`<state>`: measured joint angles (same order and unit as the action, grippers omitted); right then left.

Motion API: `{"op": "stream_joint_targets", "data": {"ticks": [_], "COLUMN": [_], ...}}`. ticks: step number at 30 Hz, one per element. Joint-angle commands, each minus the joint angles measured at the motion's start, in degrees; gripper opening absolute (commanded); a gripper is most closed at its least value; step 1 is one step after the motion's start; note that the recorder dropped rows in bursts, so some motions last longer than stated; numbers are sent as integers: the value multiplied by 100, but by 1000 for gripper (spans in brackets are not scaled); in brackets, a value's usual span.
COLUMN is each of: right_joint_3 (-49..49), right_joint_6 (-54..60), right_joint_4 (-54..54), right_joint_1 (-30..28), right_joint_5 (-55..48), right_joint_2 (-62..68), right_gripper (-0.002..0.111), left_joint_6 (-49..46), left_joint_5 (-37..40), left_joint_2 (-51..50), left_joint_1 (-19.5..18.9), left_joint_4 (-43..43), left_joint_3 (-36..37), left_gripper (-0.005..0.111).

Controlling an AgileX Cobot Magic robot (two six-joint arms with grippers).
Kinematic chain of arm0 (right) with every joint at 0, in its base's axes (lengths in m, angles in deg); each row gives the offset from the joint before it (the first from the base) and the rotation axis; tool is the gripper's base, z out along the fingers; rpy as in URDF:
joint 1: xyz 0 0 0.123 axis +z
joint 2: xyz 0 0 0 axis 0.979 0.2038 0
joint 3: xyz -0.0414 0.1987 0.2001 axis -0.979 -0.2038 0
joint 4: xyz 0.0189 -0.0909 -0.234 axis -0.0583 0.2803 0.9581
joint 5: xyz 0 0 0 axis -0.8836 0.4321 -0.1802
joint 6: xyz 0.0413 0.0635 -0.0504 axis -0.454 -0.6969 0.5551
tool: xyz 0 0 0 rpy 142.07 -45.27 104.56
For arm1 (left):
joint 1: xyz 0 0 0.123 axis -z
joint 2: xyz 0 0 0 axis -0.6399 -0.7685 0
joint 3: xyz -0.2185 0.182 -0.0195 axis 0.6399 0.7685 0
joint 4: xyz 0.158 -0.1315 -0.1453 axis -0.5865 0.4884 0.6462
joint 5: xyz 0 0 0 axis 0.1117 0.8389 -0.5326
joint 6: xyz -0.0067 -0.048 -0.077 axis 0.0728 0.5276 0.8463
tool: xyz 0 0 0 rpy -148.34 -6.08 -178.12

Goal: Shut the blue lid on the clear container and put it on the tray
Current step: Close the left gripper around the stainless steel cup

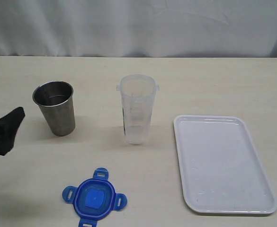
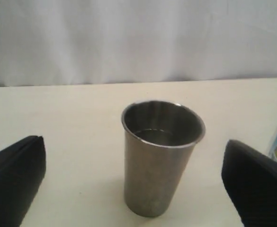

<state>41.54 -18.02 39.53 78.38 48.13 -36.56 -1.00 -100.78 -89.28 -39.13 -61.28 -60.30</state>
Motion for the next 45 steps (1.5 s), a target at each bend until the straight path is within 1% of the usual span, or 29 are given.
{"op": "stream_joint_targets", "data": {"ticks": [1,6,11,17,24,30,40,45], "right_joint_3": [2,2,2,2,2,2,2,2], "right_joint_6": [3,3,3,3,3,3,3,3], "right_joint_4": [-12,-12,-12,-12,-12,-12,-12,-12], "right_joint_1": [-36,-36,-36,-36,-36,-36,-36,-36], "right_joint_5": [64,64,64,64,64,64,64,64], "right_joint_2": [-24,-24,-24,-24,-24,-24,-24,-24], "right_gripper": [4,4,4,4,4,4,4,4], "left_joint_6": [-37,-37,3,3,3,3,3,11], "left_joint_5": [-525,-561,-202,-199,-191,314,137,137], "left_joint_2": [-1153,-1892,-2171,-2580,-2969,-3116,-3716,-4023], "left_joint_1": [21,21,21,21,21,21,21,29], "left_joint_4": [-567,-1123,-1255,-1331,-1683,-1683,-1865,-2192], "left_joint_3": [-351,-796,-1110,-1418,-1790,-2091,-2492,-2804], "left_gripper": [105,105,105,105,105,105,105,105]}}
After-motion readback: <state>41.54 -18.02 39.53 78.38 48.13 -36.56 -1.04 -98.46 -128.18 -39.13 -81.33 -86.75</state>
